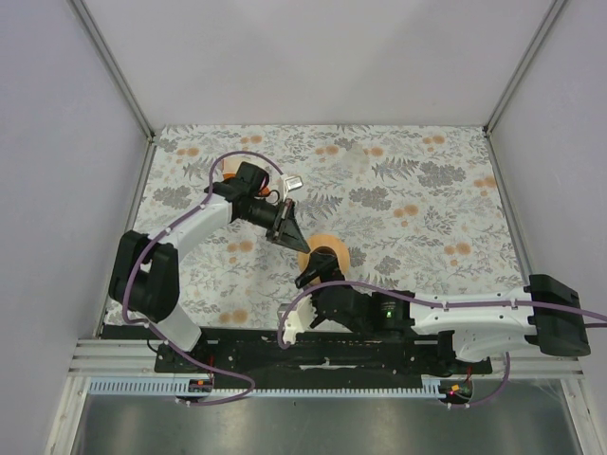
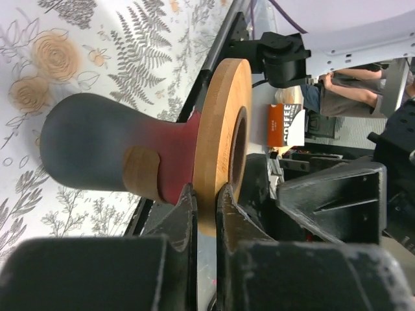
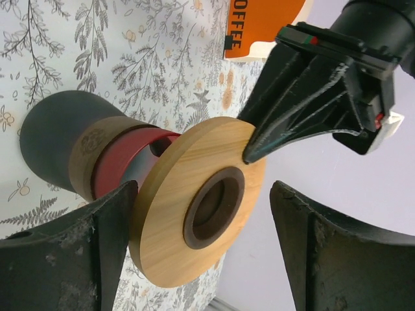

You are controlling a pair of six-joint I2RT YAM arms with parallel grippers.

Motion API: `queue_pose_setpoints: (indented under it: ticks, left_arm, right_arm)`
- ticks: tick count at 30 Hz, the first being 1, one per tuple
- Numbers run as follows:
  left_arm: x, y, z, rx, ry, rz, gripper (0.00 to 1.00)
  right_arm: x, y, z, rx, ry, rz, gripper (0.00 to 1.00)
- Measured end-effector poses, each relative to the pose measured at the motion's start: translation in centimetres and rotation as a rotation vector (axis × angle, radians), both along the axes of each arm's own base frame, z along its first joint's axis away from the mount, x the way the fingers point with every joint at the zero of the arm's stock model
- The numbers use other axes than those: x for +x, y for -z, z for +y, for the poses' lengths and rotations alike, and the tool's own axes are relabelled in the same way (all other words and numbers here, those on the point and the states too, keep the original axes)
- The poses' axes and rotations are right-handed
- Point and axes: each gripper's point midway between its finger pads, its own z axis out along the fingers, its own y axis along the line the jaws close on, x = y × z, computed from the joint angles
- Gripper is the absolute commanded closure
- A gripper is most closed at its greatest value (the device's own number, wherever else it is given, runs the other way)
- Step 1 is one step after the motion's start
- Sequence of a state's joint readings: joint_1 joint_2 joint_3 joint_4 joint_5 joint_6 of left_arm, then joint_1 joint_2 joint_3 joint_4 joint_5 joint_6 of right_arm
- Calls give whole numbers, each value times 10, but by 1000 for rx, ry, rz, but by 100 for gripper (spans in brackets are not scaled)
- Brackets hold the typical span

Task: Place the coffee filter in the dripper

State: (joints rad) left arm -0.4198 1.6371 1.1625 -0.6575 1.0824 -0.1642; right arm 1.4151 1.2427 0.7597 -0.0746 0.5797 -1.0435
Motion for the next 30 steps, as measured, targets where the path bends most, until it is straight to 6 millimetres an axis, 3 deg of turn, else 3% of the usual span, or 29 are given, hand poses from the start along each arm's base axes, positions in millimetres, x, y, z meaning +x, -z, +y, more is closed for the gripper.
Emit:
queue_pose_setpoints:
  ticks: [4,13,22,25,30]
  left_arm:
    - [-3,-8,-3,-39,21,5,98]
    - [-7,-5,-5,-67,41,84,98]
    - [-8,-10,-3,-93,46,143,98]
    - [-6,-4,-2,-69,41,117,98]
    - [-2,-9,-2,-76,46,96,98]
  right_arm:
    - [-1,4,-3,-31,-3,8,10]
    - [-12,0,-2,-82,-45,93,10]
    - [-25,-21,5,-63,-75,196,10]
    - [-30,-35,10,-31,-89,228,10]
    - [-42,-57,19,31,-123,305,10]
